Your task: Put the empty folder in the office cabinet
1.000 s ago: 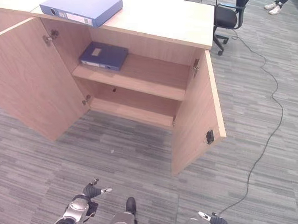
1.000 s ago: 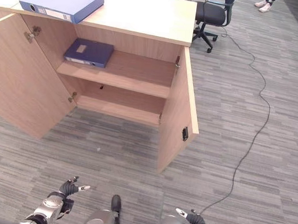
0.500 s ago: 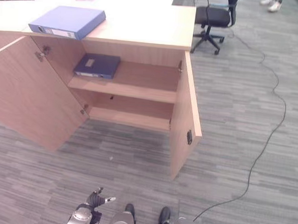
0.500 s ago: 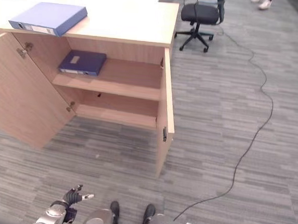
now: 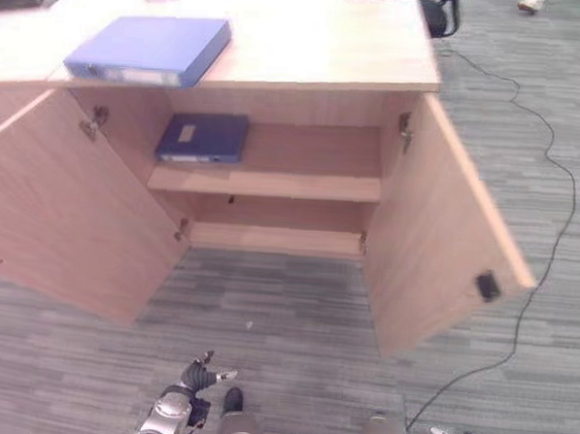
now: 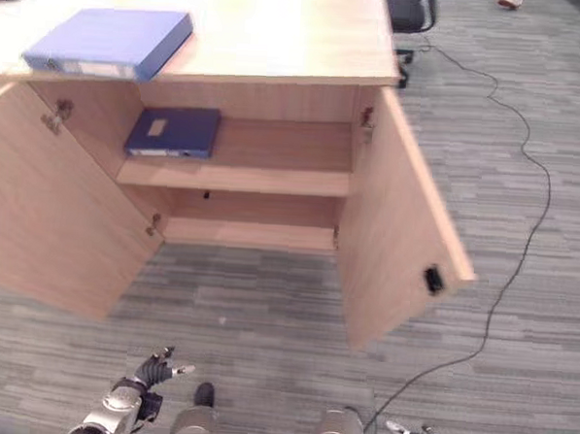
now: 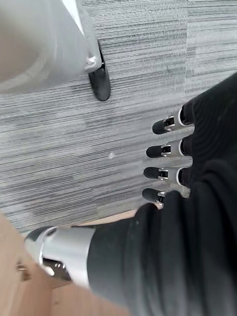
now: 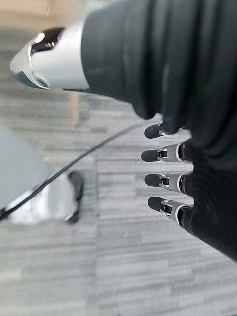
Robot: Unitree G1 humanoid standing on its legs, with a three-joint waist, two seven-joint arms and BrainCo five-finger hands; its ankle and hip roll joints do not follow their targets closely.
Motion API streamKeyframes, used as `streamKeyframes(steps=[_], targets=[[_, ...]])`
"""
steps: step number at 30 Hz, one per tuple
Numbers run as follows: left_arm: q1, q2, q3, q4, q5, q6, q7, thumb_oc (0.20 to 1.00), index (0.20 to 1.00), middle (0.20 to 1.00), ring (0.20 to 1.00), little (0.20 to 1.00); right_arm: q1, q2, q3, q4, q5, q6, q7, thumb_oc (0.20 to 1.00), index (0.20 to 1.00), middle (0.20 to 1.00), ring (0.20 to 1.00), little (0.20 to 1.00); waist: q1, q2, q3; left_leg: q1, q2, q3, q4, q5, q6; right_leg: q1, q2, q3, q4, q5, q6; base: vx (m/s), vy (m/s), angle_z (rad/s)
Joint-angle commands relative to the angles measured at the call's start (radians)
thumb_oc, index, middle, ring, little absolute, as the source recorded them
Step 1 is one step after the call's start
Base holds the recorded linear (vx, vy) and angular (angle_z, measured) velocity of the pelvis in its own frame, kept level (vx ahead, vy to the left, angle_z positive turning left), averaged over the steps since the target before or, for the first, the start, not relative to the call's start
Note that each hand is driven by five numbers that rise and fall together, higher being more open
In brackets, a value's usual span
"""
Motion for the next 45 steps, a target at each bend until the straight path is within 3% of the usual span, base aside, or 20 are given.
streamKeyframes(steps=[1,3,6,7,8,9,10,12,13,14,15,17,18,20,23,26,28,38,42,45], targets=[[0.021,-0.021,-0.019,-0.003,-0.002,-0.011,0.007,1.000,1.000,1.000,1.000,1.000,0.012,-0.051,0.009,0.019,-0.024,0.006,0.007,1.000,1.000,1.000,1.000,1.000,0.011,0.070,-0.032,-0.071,0.256,-0.020,-0.234,0.282,-0.004,0.098,-0.042,0.049,0.037,-0.084,0.047,0.11,0.365,0.02],[0.020,-0.022,-0.021,0.000,0.000,-0.011,0.007,1.000,1.000,1.000,1.000,1.000,0.019,-0.046,0.004,0.022,-0.029,0.009,0.010,1.000,1.000,1.000,1.000,1.000,0.013,0.068,-0.043,-0.071,0.260,-0.010,-0.233,0.276,-0.016,0.109,-0.061,0.051,0.020,-0.069,0.061,0.16,0.543,0.12],[0.011,-0.007,-0.050,-0.003,0.016,-0.017,-0.002,1.000,1.000,1.000,1.000,1.000,0.031,-0.017,-0.015,0.027,-0.025,0.015,0.011,1.000,1.000,1.000,1.000,1.000,0.020,0.024,-0.051,-0.107,0.191,-0.014,-0.124,0.199,-0.035,0.162,-0.152,0.034,-0.115,0.194,0.083,0.17,0.505,0.25],[0.010,-0.005,-0.051,-0.003,0.016,-0.017,-0.002,1.000,1.000,1.000,1.000,1.000,0.031,-0.016,-0.015,0.026,-0.025,0.015,0.011,1.000,1.000,1.000,1.000,1.000,0.020,0.022,-0.053,-0.113,0.188,-0.015,-0.118,0.195,-0.034,0.166,-0.154,0.030,-0.125,0.202,0.083,0.02,0.348,0.18],[-0.004,0.012,-0.060,-0.015,0.013,-0.022,0.002,1.000,1.000,1.000,1.000,1.000,0.013,0.002,-0.016,0.002,0.005,0.011,0.004,1.000,1.000,1.000,1.000,1.000,0.014,0.005,-0.045,-0.121,0.154,0.016,-0.097,0.166,-0.026,0.142,-0.190,0.025,-0.160,0.384,0.083,-0.01,0.402,0.03],[-0.012,0.026,-0.060,-0.020,0.006,-0.023,0.003,1.000,1.000,1.000,1.000,1.000,0.001,0.010,-0.002,-0.009,0.014,0.008,0.005,1.000,1.000,1.000,1.000,1.000,0.019,0.008,-0.044,-0.117,0.143,0.047,-0.100,0.157,-0.011,0.119,-0.209,-0.007,-0.160,0.428,0.083,0.01,0.607,-0.09],[-0.017,0.035,-0.060,-0.027,0.007,-0.021,0.000,1.000,1.000,1.000,1.000,1.000,-0.011,0.020,0.009,-0.017,0.017,0.005,0.006,1.000,1.000,1.000,1.000,1.000,0.026,0.014,-0.045,-0.111,0.125,0.070,-0.107,0.153,0.010,0.110,-0.207,-0.036,-0.145,0.412,0.075,0.06,0.611,-0.16],[-0.014,0.045,-0.059,-0.041,0.009,-0.018,-0.009,1.000,1.000,1.000,1.000,1.000,-0.016,0.027,0.026,-0.036,0.018,-0.007,0.009,1.000,1.000,1.000,1.000,1.000,0.020,0.023,-0.045,-0.080,0.063,0.087,-0.127,0.138,0.053,0.103,-0.135,-0.025,-0.066,0.342,0.045,0.09,0.552,-0.32],[-0.015,0.045,-0.058,-0.042,0.009,-0.018,-0.009,1.000,1.000,1.000,1.000,1.000,-0.016,0.027,0.026,-0.036,0.018,-0.007,0.009,1.000,1.000,1.000,1.000,1.000,0.021,0.023,-0.046,-0.082,0.063,0.087,-0.127,0.140,0.054,0.100,-0.135,-0.023,-0.066,0.344,0.045,0.07,0.464,-0.20],[-0.015,0.048,-0.056,-0.045,0.011,-0.015,-0.018,1.000,1.000,1.000,1.000,1.000,-0.021,0.030,0.031,-0.042,0.022,-0.011,0.007,1.000,1.000,1.000,1.000,1.000,0.018,0.029,-0.044,-0.060,0.024,0.093,-0.138,0.130,0.081,0.092,-0.067,-0.016,-0.025,0.285,0.029,0.10,0.586,0.14],[-0.016,0.049,-0.048,-0.038,0.015,-0.008,-0.023,1.000,1.000,1.000,1.000,1.000,-0.031,0.042,0.040,-0.046,0.034,-0.016,0.003,1.000,1.000,1.000,1.000,1.000,0.017,0.039,-0.034,-0.022,-0.031,0.101,-0.154,0.112,0.119,0.075,0.026,-0.054,0.014,0.168,-0.006,0.15,0.710,0.18],[-0.017,0.045,-0.043,-0.020,0.023,-0.004,-0.024,1.000,1.000,1.000,1.000,1.000,-0.040,0.056,0.057,-0.052,0.032,-0.021,0.004,1.000,1.000,1.000,1.000,1.000,0.017,0.040,-0.026,0.019,-0.069,0.115,-0.167,0.093,0.139,0.070,0.093,-0.110,-0.016,0.086,-0.037,0.12,0.388,0.08],[-0.018,0.045,-0.043,-0.020,0.024,-0.004,-0.024,1.000,1.000,1.000,1.000,1.000,-0.040,0.056,0.057,-0.052,0.032,-0.021,0.004,1.000,1.000,1.000,1.000,1.000,0.017,0.042,-0.027,0.017,-0.067,0.114,-0.167,0.096,0.139,0.070,0.096,-0.111,-0.020,0.090,-0.038,0.09,0.156,0.08],[-0.018,0.026,-0.038,0.029,0.041,-0.003,-0.015,1.000,1.000,1.000,1.000,1.000,-0.043,0.061,0.087,-0.048,0.017,-0.022,0.008,1.000,1.000,1.000,1.000,1.000,0.004,0.023,-0.030,0.077,-0.119,0.113,-0.190,0.064,0.157,0.051,0.161,-0.106,-0.149,0.101,-0.043,0.19,0.141,0.21],[-0.018,-0.001,-0.050,0.043,0.047,-0.002,-0.013,1.000,1.000,1.000,1.000,1.000,-0.044,0.057,0.088,-0.032,0.011,-0.019,0.004,1.000,1.000,1.000,1.000,1.000,-0.023,0.024,-0.017,0.128,-0.143,0.097,-0.203,0.042,0.170,-0.002,0.194,-0.091,-0.187,0.140,-0.034,0.21,0.086,0.00],[-0.011,-0.016,-0.064,0.043,0.058,-0.009,-0.019,1.000,1.000,1.000,1.000,1.000,-0.027,0.051,0.082,-0.022,0.010,-0.019,0.003,1.000,1.000,1.000,1.000,1.000,-0.026,0.017,-0.022,0.134,-0.165,0.096,-0.194,0.031,0.177,0.044,0.180,-0.111,-0.230,0.143,-0.038,0.13,0.007,0.31],[-0.012,-0.021,-0.080,0.042,0.073,-0.011,-0.023,1.000,1.000,1.000,1.000,1.000,-0.020,0.039,0.075,-0.011,0.007,-0.018,0.001,1.000,1.000,1.000,1.000,1.000,-0.038,0.022,-0.026,0.153,-0.175,0.094,-0.195,0.026,0.178,0.059,0.192,-0.074,-0.227,0.141,-0.048,0.16,-0.010,0.40],[0.002,-0.030,-0.069,-0.001,0.057,-0.003,-0.025,1.000,1.000,1.000,1.000,1.000,-0.006,-0.001,0.049,0.022,-0.016,-0.008,0.005,1.000,1.000,1.000,1.000,1.000,-0.065,0.060,-0.029,0.193,-0.135,0.097,-0.104,-0.011,0.136,0.098,0.204,-0.055,-0.216,0.098,-0.085,0.10,-0.115,0.01],[-0.007,-0.031,-0.071,-0.019,0.041,0.001,-0.026,1.000,1.000,1.000,1.000,1.000,-0.013,-0.022,0.036,0.025,-0.006,-0.010,0.003,1.000,1.000,1.000,1.000,1.000,-0.062,0.050,0.012,0.063,-0.116,0.070,0.143,0.091,0.100,0.114,0.216,-0.044,-0.191,0.072,-0.126,0.01,-0.137,0.02],[-0.004,-0.034,-0.065,-0.022,0.029,0.004,-0.019,1.000,1.000,1.000,1.000,1.000,-0.010,-0.035,0.029,0.034,-0.003,-0.004,-0.001,1.000,1.000,1.000,1.000,1.000,-0.062,0.035,0.021,-0.006,-0.102,0.084,0.234,0.112,0.106,0.128,0.210,-0.041,-0.178,0.053,-0.137,0.08,-0.104,0.03]])
